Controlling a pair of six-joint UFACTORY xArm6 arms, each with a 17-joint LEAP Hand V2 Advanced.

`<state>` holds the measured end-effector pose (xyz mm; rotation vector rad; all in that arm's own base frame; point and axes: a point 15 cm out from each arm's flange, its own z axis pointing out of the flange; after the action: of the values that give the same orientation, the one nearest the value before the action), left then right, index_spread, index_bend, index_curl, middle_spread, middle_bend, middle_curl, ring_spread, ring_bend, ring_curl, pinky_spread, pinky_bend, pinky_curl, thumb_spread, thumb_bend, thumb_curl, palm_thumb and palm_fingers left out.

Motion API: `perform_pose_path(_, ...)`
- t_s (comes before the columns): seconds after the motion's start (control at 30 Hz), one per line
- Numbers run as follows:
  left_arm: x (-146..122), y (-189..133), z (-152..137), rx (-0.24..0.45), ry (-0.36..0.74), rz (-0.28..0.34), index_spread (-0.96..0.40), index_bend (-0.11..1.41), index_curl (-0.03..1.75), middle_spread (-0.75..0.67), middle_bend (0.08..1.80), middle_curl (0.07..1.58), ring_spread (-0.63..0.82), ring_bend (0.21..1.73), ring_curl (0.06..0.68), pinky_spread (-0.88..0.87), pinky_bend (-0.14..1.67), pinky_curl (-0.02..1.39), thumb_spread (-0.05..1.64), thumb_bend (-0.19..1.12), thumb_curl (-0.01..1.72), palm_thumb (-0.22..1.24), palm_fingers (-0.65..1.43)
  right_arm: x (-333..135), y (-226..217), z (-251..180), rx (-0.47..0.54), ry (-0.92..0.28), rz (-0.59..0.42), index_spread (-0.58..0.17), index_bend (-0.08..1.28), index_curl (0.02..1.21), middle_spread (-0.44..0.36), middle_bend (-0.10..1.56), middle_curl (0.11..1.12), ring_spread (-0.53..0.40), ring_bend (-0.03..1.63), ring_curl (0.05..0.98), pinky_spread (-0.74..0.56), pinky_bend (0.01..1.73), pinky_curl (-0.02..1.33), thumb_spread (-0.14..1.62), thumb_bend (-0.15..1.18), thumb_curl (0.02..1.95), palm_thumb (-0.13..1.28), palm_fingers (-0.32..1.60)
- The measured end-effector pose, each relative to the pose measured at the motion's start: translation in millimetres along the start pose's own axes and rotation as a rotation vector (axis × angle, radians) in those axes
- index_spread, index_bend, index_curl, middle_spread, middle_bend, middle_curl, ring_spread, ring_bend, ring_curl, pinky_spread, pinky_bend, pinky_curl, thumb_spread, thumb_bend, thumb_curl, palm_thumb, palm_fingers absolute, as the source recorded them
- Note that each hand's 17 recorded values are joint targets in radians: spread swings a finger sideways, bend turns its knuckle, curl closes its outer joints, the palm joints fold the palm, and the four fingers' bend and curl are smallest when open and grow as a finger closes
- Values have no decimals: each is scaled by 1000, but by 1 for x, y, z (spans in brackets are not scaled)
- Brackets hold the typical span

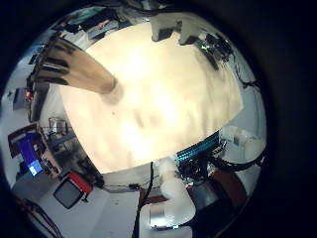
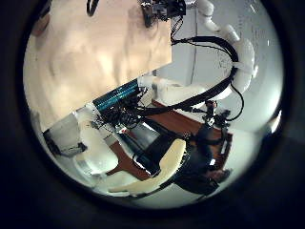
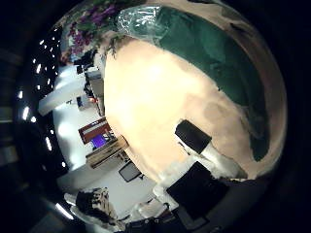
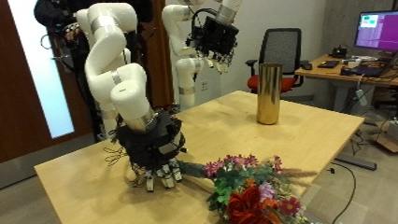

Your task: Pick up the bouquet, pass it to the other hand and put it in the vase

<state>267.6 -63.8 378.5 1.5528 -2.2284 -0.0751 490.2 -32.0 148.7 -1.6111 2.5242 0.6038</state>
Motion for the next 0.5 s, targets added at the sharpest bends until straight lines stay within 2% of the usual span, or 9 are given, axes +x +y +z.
perform_pose_path(0.13, 0, 0, 1, -3, 1, 1, 130, 163, 295, 467, 198, 310, 591, 409, 221, 602, 194, 298, 920, -30, 296, 152, -8, -2, -3, 5, 4, 3, -2, -45, 161, 304, 150, 487, 359, 60, 768, 202, 303, 470, 224, 1037, -23, 420, 651, 242)
perform_pose_path(0.27, -1, 0, 2, -6, 1, -2, 130, 163, 296, 467, 197, 311, 592, 408, 222, 602, 194, 297, 921, -30, 296, 152, -8, -5, -14, 6, 52, 5, -7, -46, 155, 298, 112, 509, 371, 25, 770, 206, 284, 462, 224, 1038, -20, 423, 672, 247)
perform_pose_path(0.5, -2, -3, 0, -4, 3, -5, 130, 165, 297, 454, 197, 312, 591, 411, 222, 602, 194, 297, 923, -30, 296, 153, -7, -4, -14, 20, 38, 30, -13, -37, 151, 282, 86, 516, 390, -9, 777, 220, 295, 510, 243, 1018, -17, 453, 790, 219)
